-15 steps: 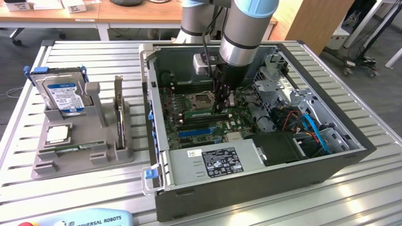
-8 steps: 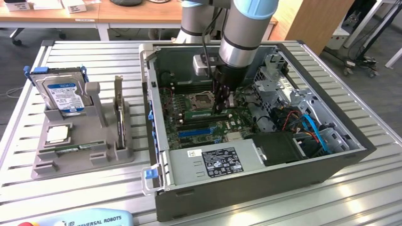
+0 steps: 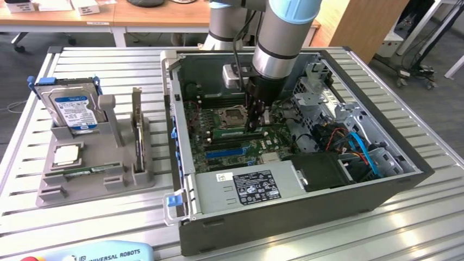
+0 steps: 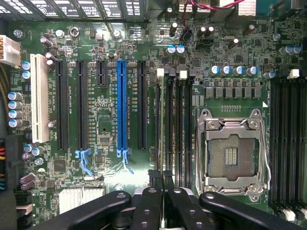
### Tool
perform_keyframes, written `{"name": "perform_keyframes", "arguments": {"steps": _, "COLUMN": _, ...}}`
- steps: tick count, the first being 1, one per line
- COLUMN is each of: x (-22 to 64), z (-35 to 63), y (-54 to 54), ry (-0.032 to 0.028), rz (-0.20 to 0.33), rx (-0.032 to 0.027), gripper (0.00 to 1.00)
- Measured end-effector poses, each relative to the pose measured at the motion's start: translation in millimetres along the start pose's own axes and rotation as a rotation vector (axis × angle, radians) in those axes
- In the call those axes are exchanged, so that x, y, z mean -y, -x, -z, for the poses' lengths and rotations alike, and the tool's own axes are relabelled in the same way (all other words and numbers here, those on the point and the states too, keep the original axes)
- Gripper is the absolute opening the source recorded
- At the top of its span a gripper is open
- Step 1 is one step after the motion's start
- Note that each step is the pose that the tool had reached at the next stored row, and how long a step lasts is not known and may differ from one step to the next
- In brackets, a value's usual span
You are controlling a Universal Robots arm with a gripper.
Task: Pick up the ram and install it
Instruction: 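Insert the ram into the slot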
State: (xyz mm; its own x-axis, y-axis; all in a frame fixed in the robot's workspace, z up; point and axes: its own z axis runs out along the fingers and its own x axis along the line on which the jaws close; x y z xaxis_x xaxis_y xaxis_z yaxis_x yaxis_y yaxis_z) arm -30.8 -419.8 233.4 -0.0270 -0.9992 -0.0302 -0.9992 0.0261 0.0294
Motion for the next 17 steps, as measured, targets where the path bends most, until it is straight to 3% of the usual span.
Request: {"name": "perform_keyframes", "arguments": {"steps": 17, "x": 0.0, "z": -2.0, "y": 0.0, "ry": 0.0002, "rz": 0.010, "rx": 0.0000, "gripper": 0.12}}
